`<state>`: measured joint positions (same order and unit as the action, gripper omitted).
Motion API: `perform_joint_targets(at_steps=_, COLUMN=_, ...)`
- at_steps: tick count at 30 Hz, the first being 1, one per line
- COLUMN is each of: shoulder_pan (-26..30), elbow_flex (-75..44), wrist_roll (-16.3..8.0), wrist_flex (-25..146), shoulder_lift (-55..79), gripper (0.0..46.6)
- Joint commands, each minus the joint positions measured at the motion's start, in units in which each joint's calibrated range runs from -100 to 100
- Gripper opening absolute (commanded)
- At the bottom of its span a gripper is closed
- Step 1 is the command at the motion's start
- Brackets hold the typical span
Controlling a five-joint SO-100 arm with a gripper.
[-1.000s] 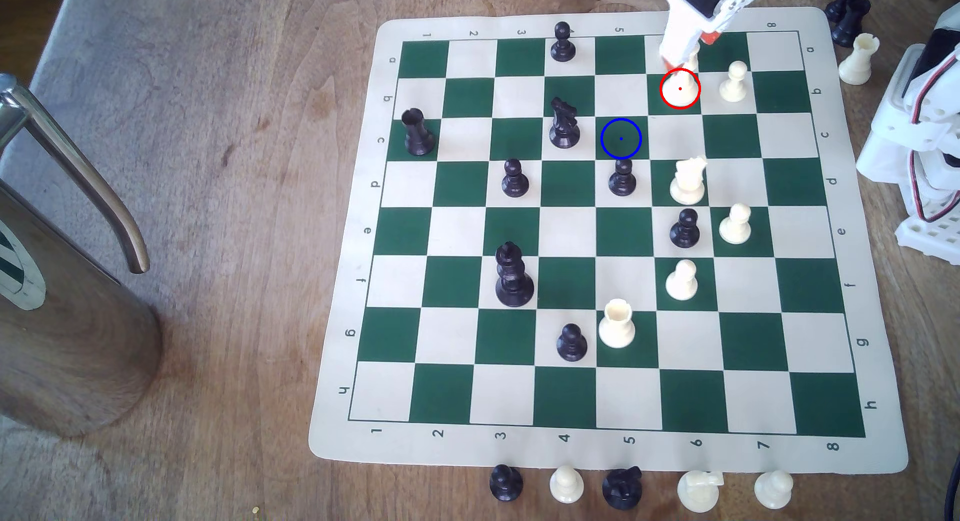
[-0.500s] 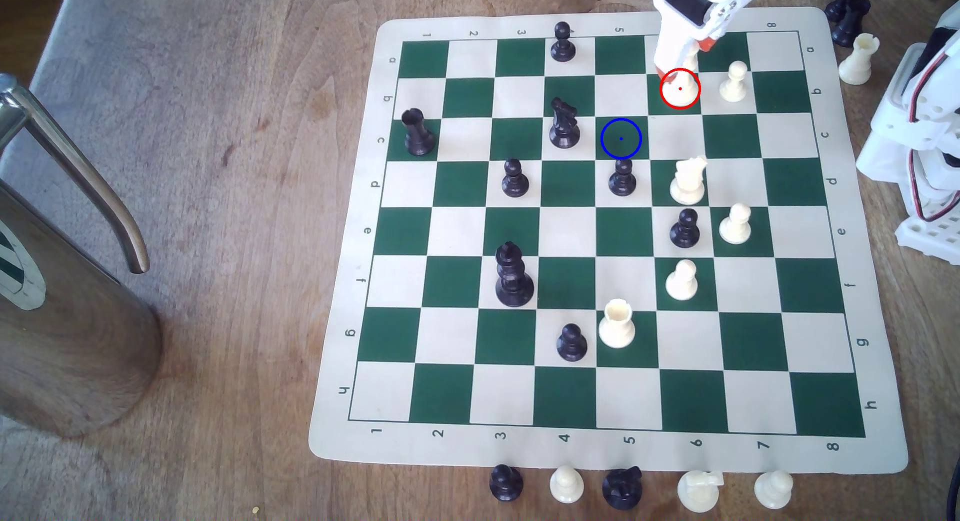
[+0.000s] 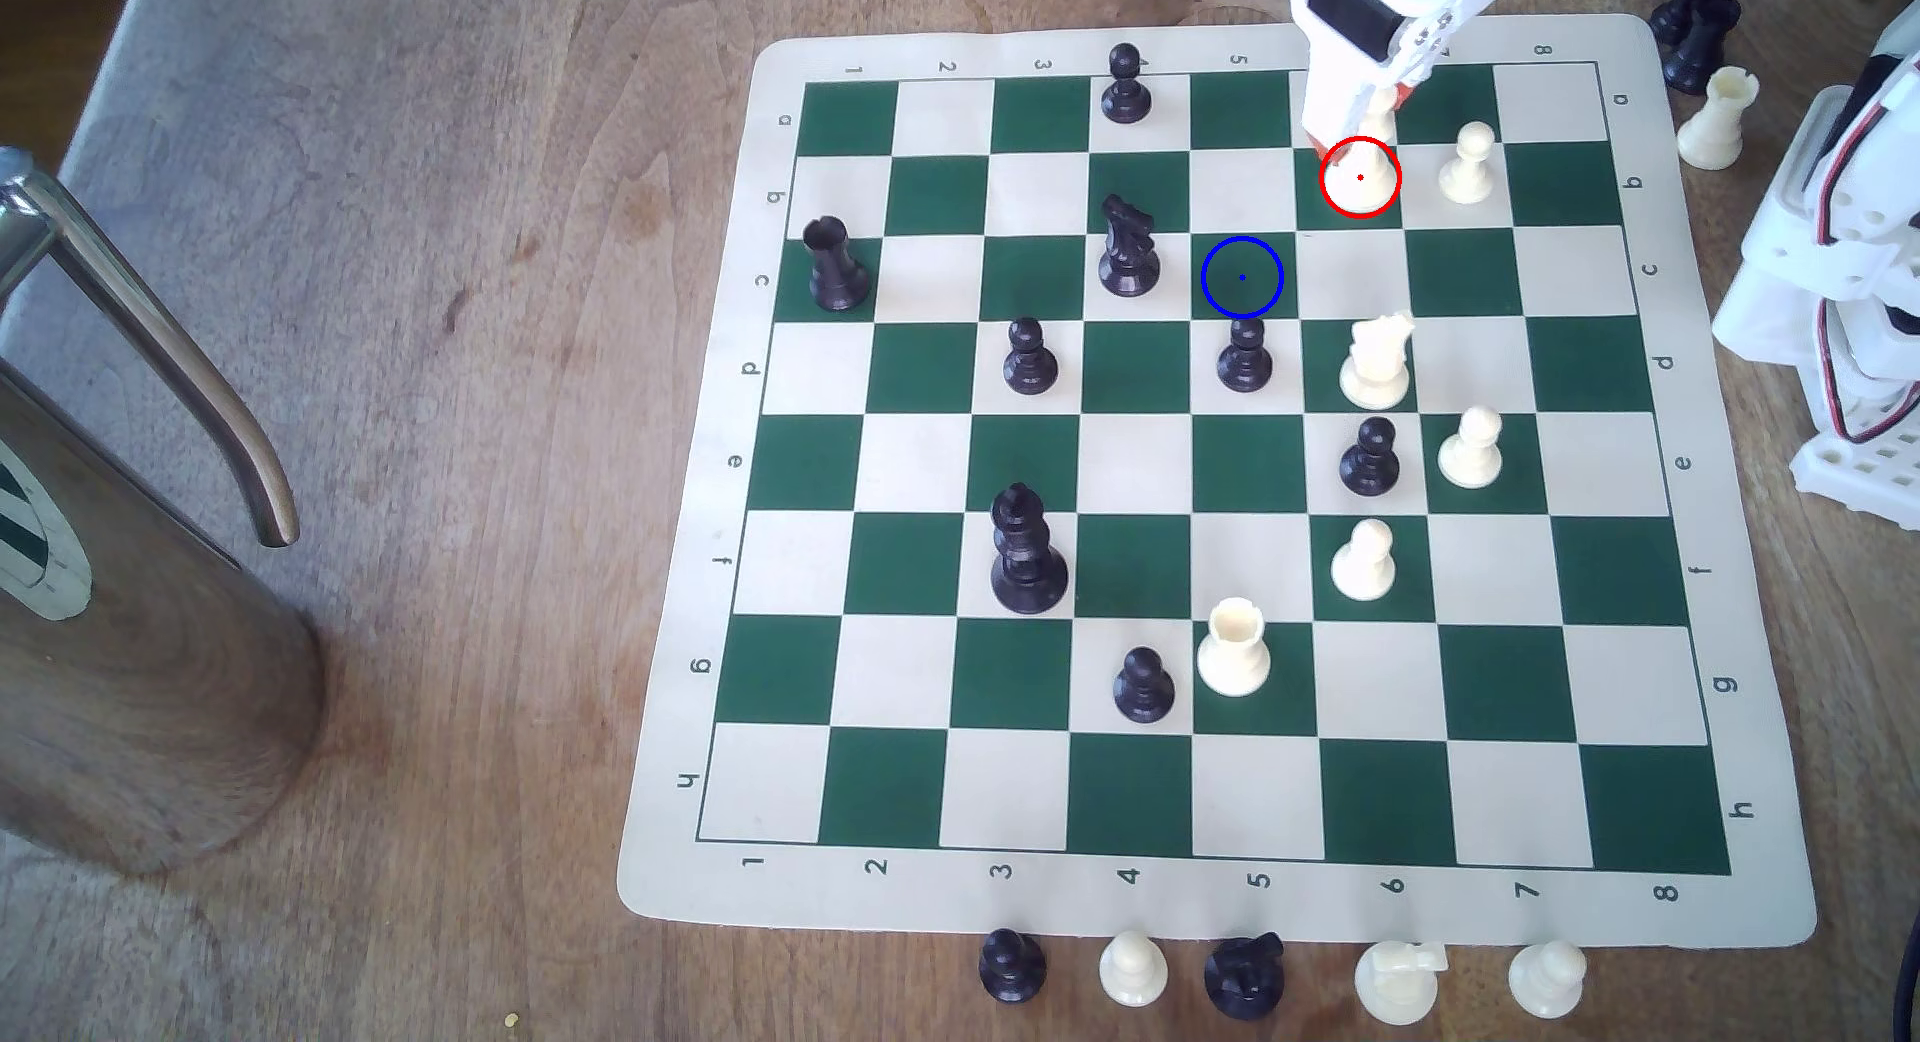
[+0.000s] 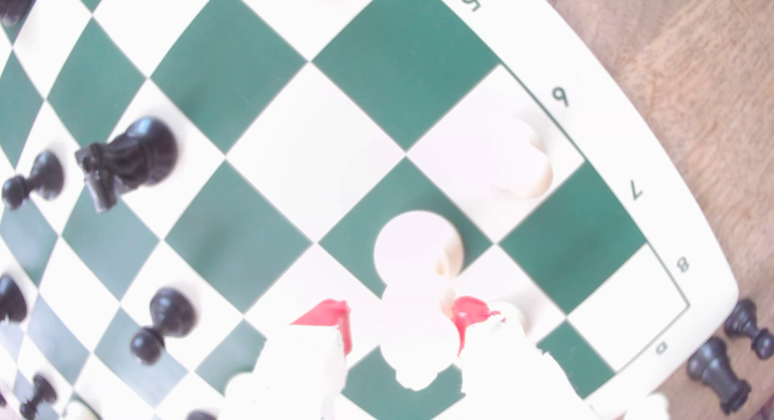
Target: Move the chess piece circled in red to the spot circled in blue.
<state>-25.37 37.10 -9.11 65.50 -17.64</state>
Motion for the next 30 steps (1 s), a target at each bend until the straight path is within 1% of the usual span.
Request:
perform_joint_targets(at_steps=1, shoulder_pan=-0.2, elbow_flex=-2.7, wrist_roll=0.1, wrist_flex=0.3, shoulder_lift=-0.8, gripper=10.1)
perform_joint_targets(at_steps=4, shoulder_pan=-0.1, elbow_flex=-2.7, wrist_roll=0.1, wrist_flex=0.3, shoulder_lift=-1.0, gripper=4.6)
perform_joint_targets(at_steps=5, shoulder_pan=-0.1, elbow_flex=-2.7, wrist_roll=0.1, wrist_flex=0.3, shoulder_lift=-1.0, gripper=1.9)
perform_joint_targets(at_steps=7, shoulder_pan=-0.1, elbow_flex=-2.7, wrist_roll=0.1, wrist_flex=0.3, shoulder_lift=-1.0, gripper=0.4)
perform_joint_targets(at_steps=13, shoulder_pan=-0.2, elbow_flex=-3.4, wrist_roll=0.2, wrist_flex=1.0, shoulder_lift=-2.7, gripper=0.4)
perform_joint_targets(at_steps=15, shoulder_pan=-0.2, elbow_flex=-5.7, wrist_roll=0.2, wrist_flex=4.5, shoulder_lift=-5.8, gripper=0.4)
perform_joint_targets(at_steps=20, shoulder_pan=2.4, elbow_flex=-16.0, wrist_roll=0.0, wrist_flex=15.6, shoulder_lift=-11.9, gripper=0.4)
perform_joint_targets(at_steps=22, shoulder_pan=3.9, elbow_flex=-18.7, wrist_roll=-0.3, wrist_flex=18.1, shoulder_lift=-12.5, gripper=0.4)
perform_joint_targets(at_steps=23, shoulder_pan=6.2, elbow_flex=-20.5, wrist_roll=-1.0, wrist_flex=19.7, shoulder_lift=-12.9, gripper=0.4)
perform_joint_targets(at_steps=26, shoulder_pan=10.6, elbow_flex=-21.0, wrist_roll=-2.3, wrist_flex=20.1, shoulder_lift=-12.9, gripper=0.4)
perform_joint_targets(at_steps=27, shoulder_pan=13.1, elbow_flex=-21.0, wrist_roll=-3.3, wrist_flex=19.4, shoulder_lift=-11.6, gripper=0.4)
perform_joint_targets(at_steps=30, shoulder_pan=15.9, elbow_flex=-21.0, wrist_roll=-4.5, wrist_flex=16.9, shoulder_lift=-8.3, gripper=0.4)
